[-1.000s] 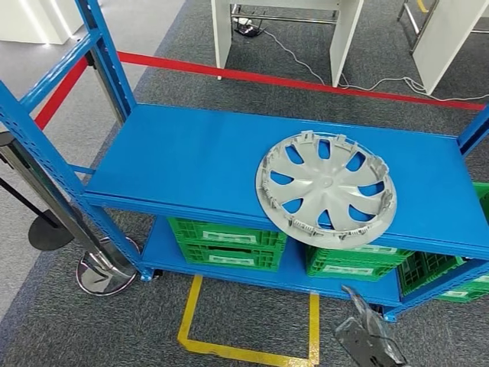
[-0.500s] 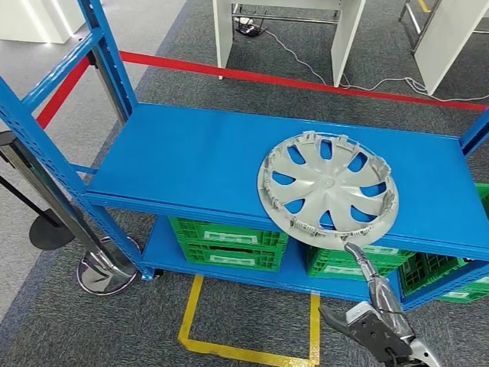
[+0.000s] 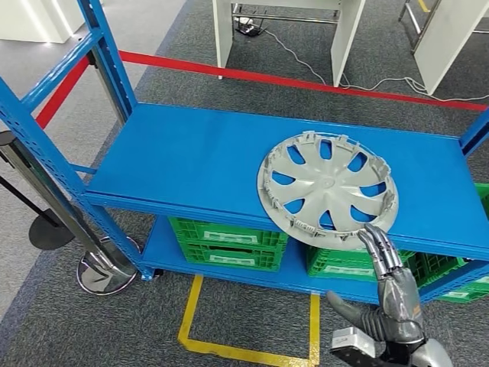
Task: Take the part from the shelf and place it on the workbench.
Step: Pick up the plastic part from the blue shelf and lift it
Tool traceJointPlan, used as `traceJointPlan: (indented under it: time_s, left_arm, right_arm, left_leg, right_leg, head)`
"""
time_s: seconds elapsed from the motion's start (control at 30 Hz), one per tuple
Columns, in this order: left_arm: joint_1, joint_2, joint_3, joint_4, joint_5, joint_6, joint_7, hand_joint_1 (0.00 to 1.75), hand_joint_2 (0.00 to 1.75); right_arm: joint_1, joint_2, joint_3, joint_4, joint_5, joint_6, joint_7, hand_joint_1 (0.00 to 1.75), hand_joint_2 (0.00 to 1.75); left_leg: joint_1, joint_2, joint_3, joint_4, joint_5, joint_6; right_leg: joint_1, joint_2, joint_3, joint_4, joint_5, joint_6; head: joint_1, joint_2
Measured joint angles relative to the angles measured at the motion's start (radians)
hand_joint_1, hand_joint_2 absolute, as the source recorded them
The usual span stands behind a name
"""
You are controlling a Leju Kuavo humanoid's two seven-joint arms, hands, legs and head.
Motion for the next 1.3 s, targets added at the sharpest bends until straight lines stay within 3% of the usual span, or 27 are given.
traceJointPlan:
  time_s: [0.13,0.43,0.63,1.0,1.3]
  left_arm:
    - [-0.015,-0.027,0.000,0.054,-0.010,-0.108,-0.047,0.00,0.00]
    - [-0.024,-0.047,0.000,0.105,-0.039,-0.144,-0.066,0.00,0.00]
    - [-0.058,-0.137,0.000,0.370,-0.128,-0.270,-0.116,0.00,0.00]
    - [-0.057,-0.176,0.000,0.464,-0.112,-0.314,-0.129,0.00,0.00]
    - [-0.053,-0.197,0.000,0.469,-0.115,-0.297,-0.131,0.00,0.00]
  right_arm:
    - [-0.060,0.002,0.042,0.048,0.192,-0.108,0.006,0.00,1.75]
    - [-0.105,0.005,0.065,0.082,0.264,-0.129,0.018,0.00,1.75]
    - [-0.364,0.006,0.214,0.317,0.462,-0.145,0.083,0.00,1.75]
    - [-0.442,0.006,0.296,0.478,0.485,-0.103,0.125,0.00,1.75]
    - [-0.470,0.006,0.341,0.585,0.499,-0.070,0.154,0.00,1.75]
  left_leg:
    - [0.000,0.000,0.001,0.000,0.000,0.000]
    - [0.000,0.000,0.001,0.000,0.000,0.000]
    - [0.000,0.000,0.003,0.000,0.001,0.001]
    - [0.000,0.000,0.002,0.000,0.001,0.001]
    - [0.000,0.000,0.001,0.000,0.001,0.001]
  right_leg:
    - [0.000,0.000,0.000,0.000,0.000,0.000]
    - [0.000,0.000,0.001,0.000,0.001,0.001]
    - [0.000,0.000,0.001,0.000,0.002,0.002]
    - [0.000,0.000,0.001,-0.001,0.002,0.002]
    - [0.000,-0.001,0.001,-0.001,0.002,0.002]
  head:
    - [0.000,0.000]
    - [0.000,0.000]
    - [0.000,0.000]
    - [0.000,0.000]
    - [0.000,0.000]
